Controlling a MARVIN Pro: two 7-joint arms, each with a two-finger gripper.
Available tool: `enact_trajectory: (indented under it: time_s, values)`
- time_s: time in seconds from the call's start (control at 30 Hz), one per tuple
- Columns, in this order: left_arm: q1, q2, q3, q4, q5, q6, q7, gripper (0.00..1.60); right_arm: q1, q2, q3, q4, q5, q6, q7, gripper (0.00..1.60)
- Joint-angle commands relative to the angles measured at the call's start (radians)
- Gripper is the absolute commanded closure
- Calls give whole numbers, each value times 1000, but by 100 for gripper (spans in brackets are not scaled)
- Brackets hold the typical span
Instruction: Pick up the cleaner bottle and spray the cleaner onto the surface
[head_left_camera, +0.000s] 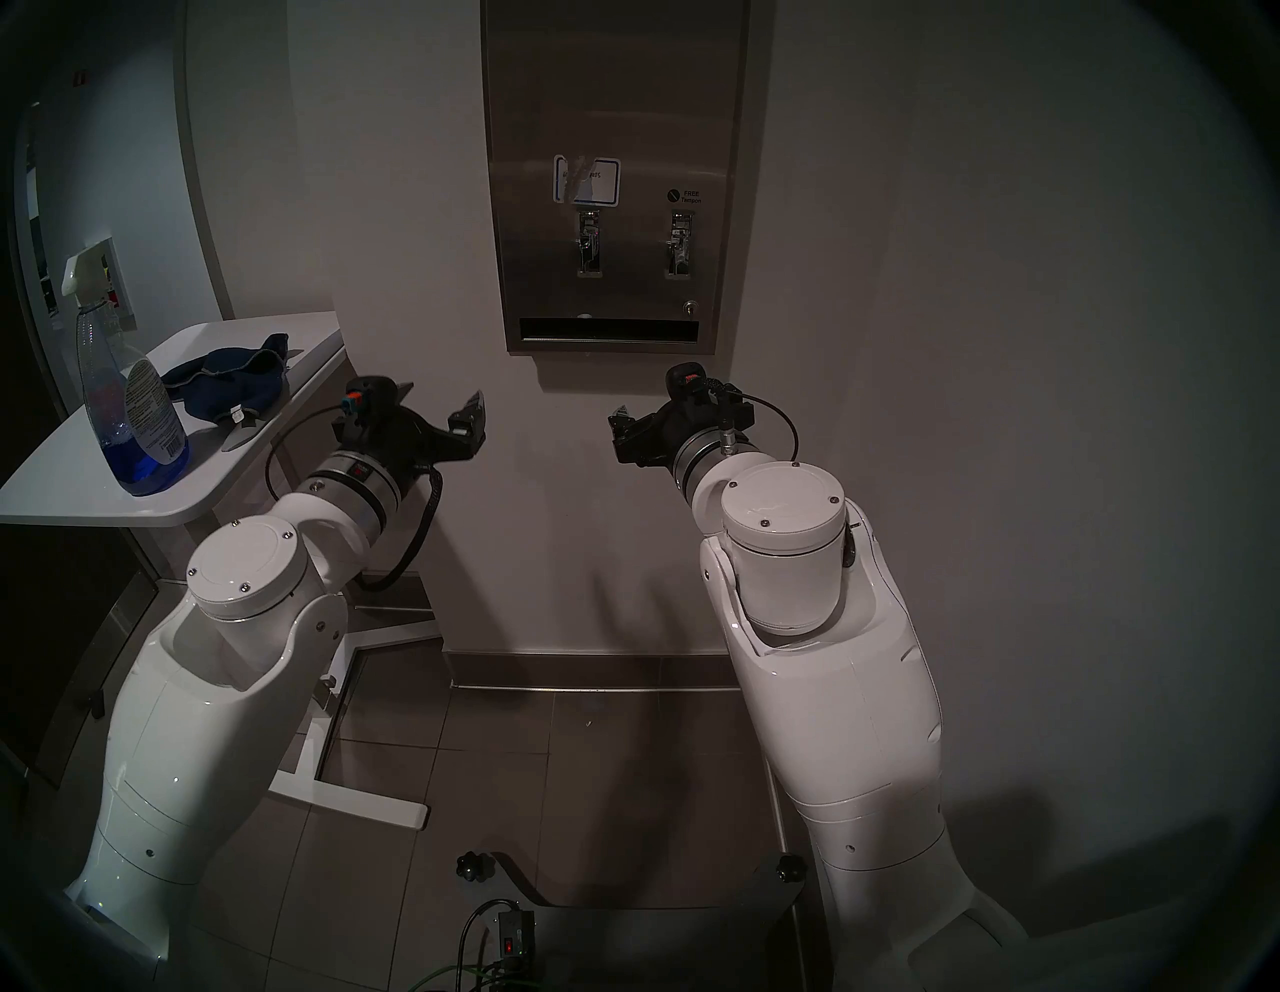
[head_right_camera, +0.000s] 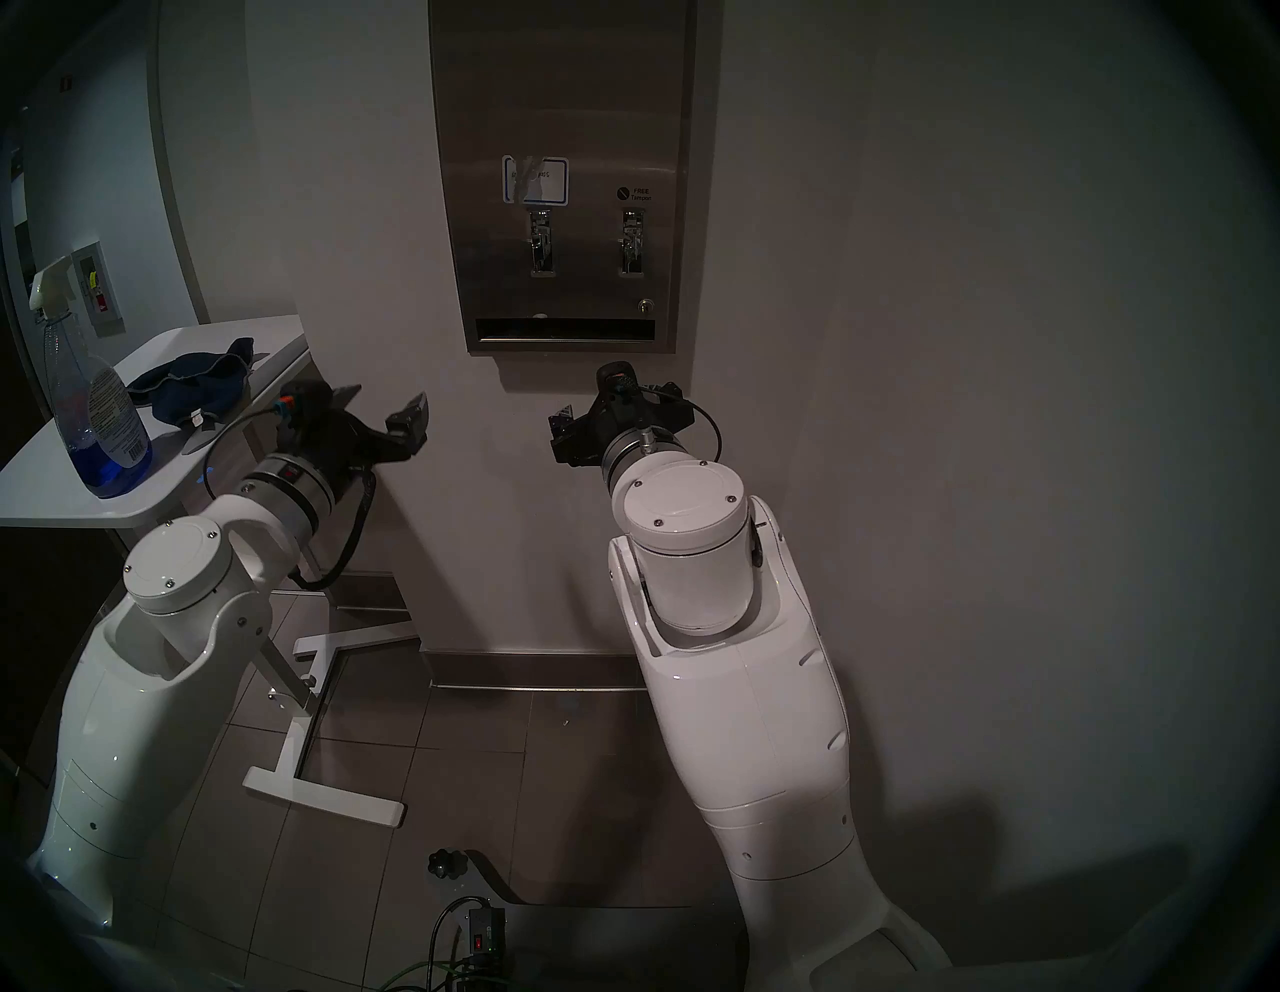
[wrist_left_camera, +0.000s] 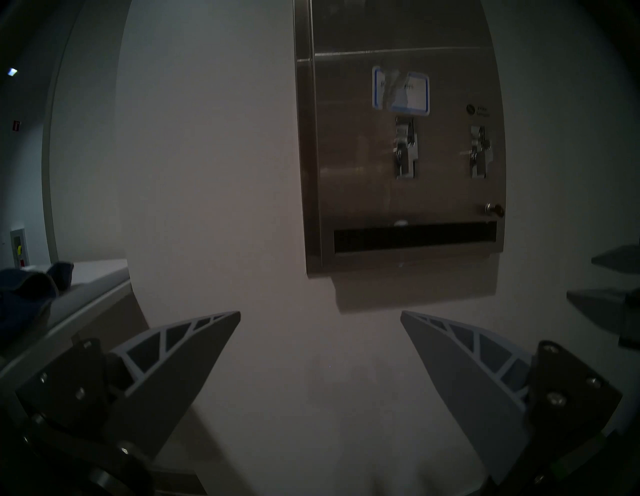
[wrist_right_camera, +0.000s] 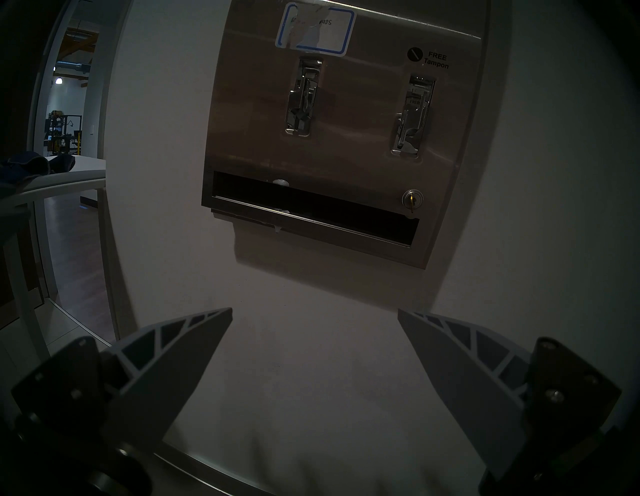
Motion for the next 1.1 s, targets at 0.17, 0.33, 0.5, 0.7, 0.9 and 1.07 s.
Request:
enact_trajectory:
  time_s: [0.17,0.33,0.5,0.7,0.9,1.07]
  values:
    - [-130,27,-144,-124,13,-8,46,0,22,-4,0,-27,0,-7,-3,0]
    - [-170,41,-244,-144,10,14,87,0,22,-4,0,-27,0,-7,-4,0]
    - [-196,57,-326,-163,4,40,113,0,22,-4,0,-28,1,-7,-5,0]
    - [-206,88,-400,-179,11,112,140,0,22,-3,0,-29,2,-7,-5,0]
    - [-197,111,-506,-197,11,233,169,0,21,-4,0,-30,1,-7,-6,0]
    - [-180,100,-597,-212,-9,310,167,0,21,-4,0,-30,2,-6,-6,0]
